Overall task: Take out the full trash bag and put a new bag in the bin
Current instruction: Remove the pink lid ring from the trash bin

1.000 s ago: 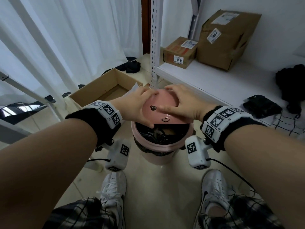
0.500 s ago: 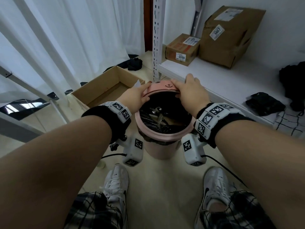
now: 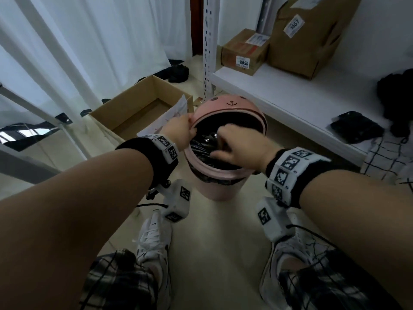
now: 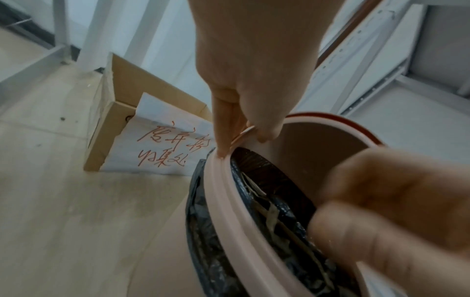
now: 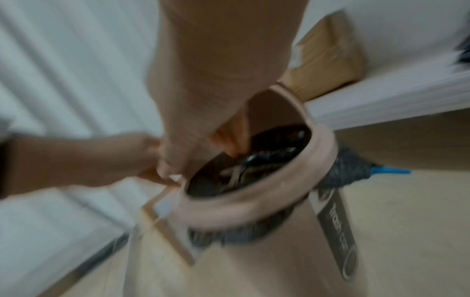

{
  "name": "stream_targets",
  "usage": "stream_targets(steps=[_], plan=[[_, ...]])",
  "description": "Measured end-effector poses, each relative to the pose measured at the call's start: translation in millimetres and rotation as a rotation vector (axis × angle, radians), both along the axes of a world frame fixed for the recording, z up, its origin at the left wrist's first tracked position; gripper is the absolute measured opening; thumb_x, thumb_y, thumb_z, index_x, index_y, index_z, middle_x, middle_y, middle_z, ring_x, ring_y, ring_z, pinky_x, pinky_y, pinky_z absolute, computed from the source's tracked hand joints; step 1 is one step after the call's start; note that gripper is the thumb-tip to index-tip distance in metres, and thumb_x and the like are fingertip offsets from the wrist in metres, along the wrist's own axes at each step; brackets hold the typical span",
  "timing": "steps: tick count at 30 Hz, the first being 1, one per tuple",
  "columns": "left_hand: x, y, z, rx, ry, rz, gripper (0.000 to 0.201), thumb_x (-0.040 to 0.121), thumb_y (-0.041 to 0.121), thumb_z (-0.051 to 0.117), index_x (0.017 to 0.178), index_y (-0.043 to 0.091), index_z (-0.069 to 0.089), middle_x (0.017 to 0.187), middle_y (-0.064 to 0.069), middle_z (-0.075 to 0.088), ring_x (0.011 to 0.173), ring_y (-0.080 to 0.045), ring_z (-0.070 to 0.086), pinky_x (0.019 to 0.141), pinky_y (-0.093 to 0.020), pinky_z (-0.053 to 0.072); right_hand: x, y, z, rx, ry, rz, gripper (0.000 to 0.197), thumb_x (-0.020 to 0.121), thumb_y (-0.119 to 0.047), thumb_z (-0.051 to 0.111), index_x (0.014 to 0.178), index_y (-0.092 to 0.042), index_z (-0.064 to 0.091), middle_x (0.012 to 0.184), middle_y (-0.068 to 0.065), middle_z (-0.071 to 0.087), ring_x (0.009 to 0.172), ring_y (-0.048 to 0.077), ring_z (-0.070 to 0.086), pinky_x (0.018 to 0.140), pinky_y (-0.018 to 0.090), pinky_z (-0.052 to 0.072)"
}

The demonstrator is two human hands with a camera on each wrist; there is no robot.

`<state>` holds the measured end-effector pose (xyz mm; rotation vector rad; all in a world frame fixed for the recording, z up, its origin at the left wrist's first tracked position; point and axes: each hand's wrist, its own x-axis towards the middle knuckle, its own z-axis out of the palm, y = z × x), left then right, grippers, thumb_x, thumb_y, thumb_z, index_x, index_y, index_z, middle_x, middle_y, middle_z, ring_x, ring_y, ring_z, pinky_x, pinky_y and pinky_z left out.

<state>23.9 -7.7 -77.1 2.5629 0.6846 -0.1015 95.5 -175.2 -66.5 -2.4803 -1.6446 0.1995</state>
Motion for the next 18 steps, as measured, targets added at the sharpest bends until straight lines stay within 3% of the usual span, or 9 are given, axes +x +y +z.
stream_targets(steps=[3,6,8,10,12,15,18], plan=[[1,1,5,0.054,-0.041,-0.024,0.023,0.094,0.014,0.043,0.110,0.004,0.056,0.100,-0.020,0.067,0.094,-0.034,0.064,0.083,-0.037,0.050,-15,11,-20,-0.281,0.036,0.029,0.047,0.084,-0.048,0.059,0.112,-0.012,0.050,0.104,0.008,0.061,0.091,0.027,0.059,0.072,0.033,0.050],[2,2,1,-0.061,-0.069,0.043,0.025,0.096,0.020,0.045,0.110,0.003,0.058,0.102,-0.021,0.067,0.095,-0.034,0.064,0.088,-0.041,0.051,-20,21,-25,-0.359,0.038,0.040,0.028,0.086,-0.032,0.059,0.100,-0.009,0.052,0.095,0.009,0.059,0.085,0.028,0.057,0.067,0.032,0.046],[3,5,-1,-0.163,-0.105,0.135,0.034,0.095,0.031,0.050,0.110,0.002,0.060,0.103,-0.020,0.067,0.096,-0.033,0.064,0.089,-0.043,0.052,-23,28,-22,-0.388,0.029,0.035,0.022,0.087,-0.024,0.057,0.102,-0.009,0.051,0.091,0.007,0.053,0.088,0.029,0.058,0.066,0.032,0.045],[1,8,-3,-0.248,-0.106,0.181,0.040,0.093,0.039,0.053,0.112,0.004,0.061,0.105,-0.014,0.068,0.098,-0.028,0.064,0.090,-0.035,0.051,-25,33,-19,-0.447,0.010,0.013,0.023,0.088,-0.019,0.055,0.108,-0.007,0.052,0.093,0.006,0.051,0.089,0.029,0.058,0.069,0.033,0.047],[-3,5,-3,-0.342,-0.083,0.162,0.038,0.093,0.035,0.054,0.120,0.009,0.058,0.110,-0.007,0.064,0.099,-0.019,0.059,0.086,-0.027,0.045,-23,37,-18,-0.498,-0.017,0.003,0.022,0.089,-0.018,0.054,0.108,-0.006,0.054,0.095,0.007,0.055,0.084,0.027,0.055,0.069,0.034,0.048],[-8,1,-7,-0.412,-0.049,0.168,0.048,0.093,0.026,0.056,0.137,0.013,0.043,0.123,-0.007,0.054,0.115,-0.025,0.053,0.100,-0.038,0.046,-21,37,-24,-0.478,-0.022,-0.012,0.019,0.090,-0.013,0.050,0.107,-0.006,0.052,0.101,0.010,0.058,0.078,0.025,0.050,0.064,0.033,0.044],[-9,-2,-15,-0.436,0.035,0.235,0.042,0.092,0.023,0.057,0.130,0.012,0.044,0.118,-0.016,0.058,0.109,-0.033,0.061,0.094,-0.048,0.051,-21,36,-31,-0.421,-0.002,-0.036,0.016,0.090,-0.007,0.047,0.105,-0.005,0.051,0.105,0.013,0.059,0.078,0.027,0.050,0.063,0.033,0.040]])
